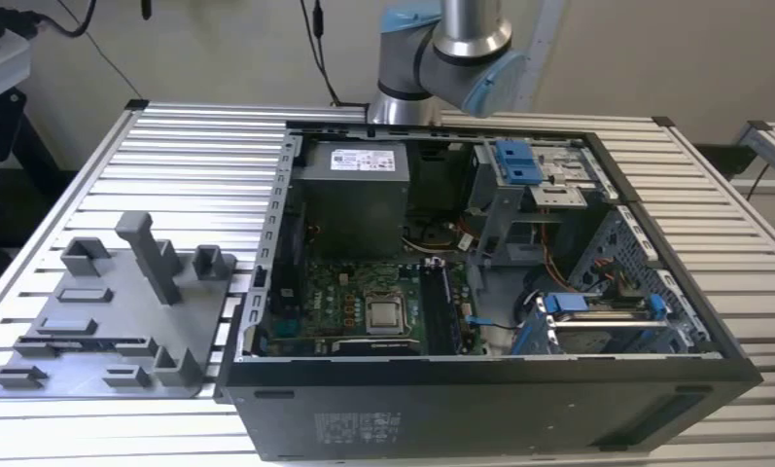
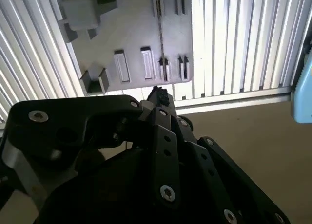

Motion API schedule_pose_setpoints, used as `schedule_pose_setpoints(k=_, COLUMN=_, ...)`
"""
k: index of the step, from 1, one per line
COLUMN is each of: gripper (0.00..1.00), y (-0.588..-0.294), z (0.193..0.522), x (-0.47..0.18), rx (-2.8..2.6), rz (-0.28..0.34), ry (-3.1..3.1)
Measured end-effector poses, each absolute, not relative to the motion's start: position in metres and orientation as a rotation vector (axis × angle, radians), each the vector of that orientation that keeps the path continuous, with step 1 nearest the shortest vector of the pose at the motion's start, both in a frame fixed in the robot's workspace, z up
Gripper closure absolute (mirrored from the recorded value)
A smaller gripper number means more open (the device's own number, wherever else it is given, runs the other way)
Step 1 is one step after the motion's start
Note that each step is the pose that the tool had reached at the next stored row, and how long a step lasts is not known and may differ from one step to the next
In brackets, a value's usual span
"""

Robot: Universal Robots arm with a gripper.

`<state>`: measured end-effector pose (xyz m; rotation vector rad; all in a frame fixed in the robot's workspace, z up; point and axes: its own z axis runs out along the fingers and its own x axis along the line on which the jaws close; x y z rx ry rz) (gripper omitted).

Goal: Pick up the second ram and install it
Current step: 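Pick up the second ram and move it above second insertion slot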

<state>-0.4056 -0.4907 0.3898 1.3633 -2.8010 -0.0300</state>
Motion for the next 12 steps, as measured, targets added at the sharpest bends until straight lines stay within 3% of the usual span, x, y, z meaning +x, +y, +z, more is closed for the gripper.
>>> schedule_pose_setpoints(k=12, gripper=0.89, y=-0.4907, z=0.3891, x=-0.4056, rx=1.661, rz=-0.019, ry=-2.638)
